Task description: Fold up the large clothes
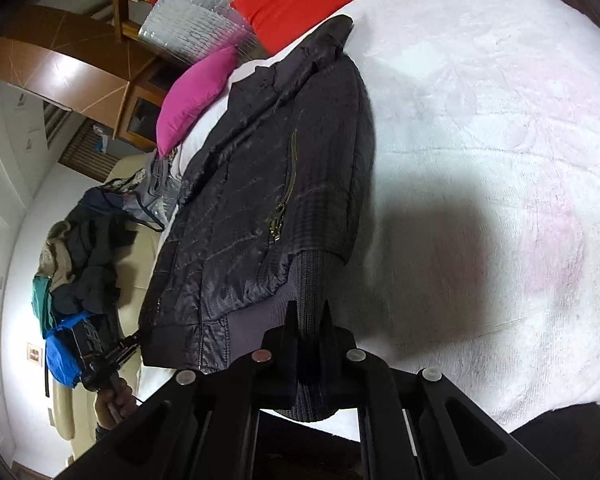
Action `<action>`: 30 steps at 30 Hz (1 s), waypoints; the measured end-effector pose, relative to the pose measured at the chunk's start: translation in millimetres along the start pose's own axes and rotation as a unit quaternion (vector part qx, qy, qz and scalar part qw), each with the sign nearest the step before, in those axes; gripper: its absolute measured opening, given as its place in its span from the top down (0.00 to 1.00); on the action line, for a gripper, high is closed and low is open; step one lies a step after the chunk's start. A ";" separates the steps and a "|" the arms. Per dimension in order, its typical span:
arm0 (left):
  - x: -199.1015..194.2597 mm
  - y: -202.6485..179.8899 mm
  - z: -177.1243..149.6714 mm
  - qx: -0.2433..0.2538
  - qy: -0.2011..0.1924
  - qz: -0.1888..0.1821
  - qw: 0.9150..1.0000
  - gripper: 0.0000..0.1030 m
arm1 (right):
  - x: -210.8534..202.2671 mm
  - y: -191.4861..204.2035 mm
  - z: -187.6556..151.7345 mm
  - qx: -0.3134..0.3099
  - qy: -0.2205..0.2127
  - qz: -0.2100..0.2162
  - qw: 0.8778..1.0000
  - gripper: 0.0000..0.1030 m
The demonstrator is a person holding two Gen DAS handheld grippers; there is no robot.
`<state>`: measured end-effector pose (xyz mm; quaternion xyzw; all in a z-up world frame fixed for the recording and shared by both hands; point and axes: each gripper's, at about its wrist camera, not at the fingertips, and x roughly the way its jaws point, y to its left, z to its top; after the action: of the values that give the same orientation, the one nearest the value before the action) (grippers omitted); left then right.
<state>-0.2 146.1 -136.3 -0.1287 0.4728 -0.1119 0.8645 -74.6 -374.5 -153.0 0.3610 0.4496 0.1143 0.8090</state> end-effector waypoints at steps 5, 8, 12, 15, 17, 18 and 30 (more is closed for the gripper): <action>8.9 0.8 1.4 0.000 0.005 0.001 1.000 0.86 | 6.4 -3.5 0.0 0.008 0.007 -0.007 1.000 0.92; 8.3 0.3 0.0 0.004 0.007 0.001 1.000 0.86 | 2.4 -2.0 -1.3 0.009 0.000 0.000 1.000 0.92; -0.5 -0.6 1.2 0.006 -0.001 -0.004 1.000 0.86 | -0.8 3.6 1.2 -0.003 0.001 0.002 1.000 0.92; -3.1 -1.9 -0.3 0.006 -0.002 -0.002 1.000 0.86 | -2.8 3.3 2.8 -0.005 -0.001 0.008 1.000 0.92; -2.4 -4.1 0.6 0.011 0.000 0.002 1.000 0.86 | -3.8 2.0 2.9 -0.005 -0.001 0.012 1.000 0.92; -2.5 -5.2 1.8 0.012 -0.001 0.002 1.000 0.86 | -4.2 1.0 3.0 -0.004 -0.002 0.014 1.000 0.92; 0.2 -28.6 9.5 0.048 -0.013 0.062 0.997 0.86 | -0.6 0.3 9.8 -0.007 0.008 0.013 1.000 0.92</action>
<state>5.9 120.2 -122.1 -0.0590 0.4627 -0.0794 0.8810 -67.0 -379.3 -149.1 0.3607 0.4501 0.1308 0.8063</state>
